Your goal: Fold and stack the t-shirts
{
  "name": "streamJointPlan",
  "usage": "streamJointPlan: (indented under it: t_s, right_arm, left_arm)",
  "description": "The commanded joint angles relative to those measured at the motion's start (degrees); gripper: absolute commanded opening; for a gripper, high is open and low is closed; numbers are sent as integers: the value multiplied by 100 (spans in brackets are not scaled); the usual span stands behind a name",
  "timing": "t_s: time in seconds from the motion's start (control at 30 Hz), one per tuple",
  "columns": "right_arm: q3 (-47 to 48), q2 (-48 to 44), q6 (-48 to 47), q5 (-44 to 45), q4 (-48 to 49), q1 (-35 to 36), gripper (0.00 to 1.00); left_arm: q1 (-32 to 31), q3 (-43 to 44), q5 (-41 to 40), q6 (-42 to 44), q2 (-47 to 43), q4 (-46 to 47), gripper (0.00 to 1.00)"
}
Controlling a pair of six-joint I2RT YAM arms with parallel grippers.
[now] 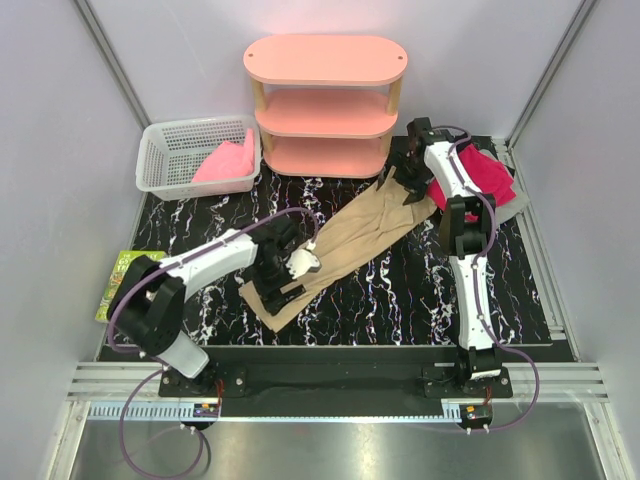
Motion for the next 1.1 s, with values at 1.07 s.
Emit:
streamJointPlan:
  t_s: [1.07]
  right_arm:
    - [-1628,-1659,-1095,4233,-509,6579,100]
  left_arm:
    - [8250,863,2856,-117,-2393,242,99]
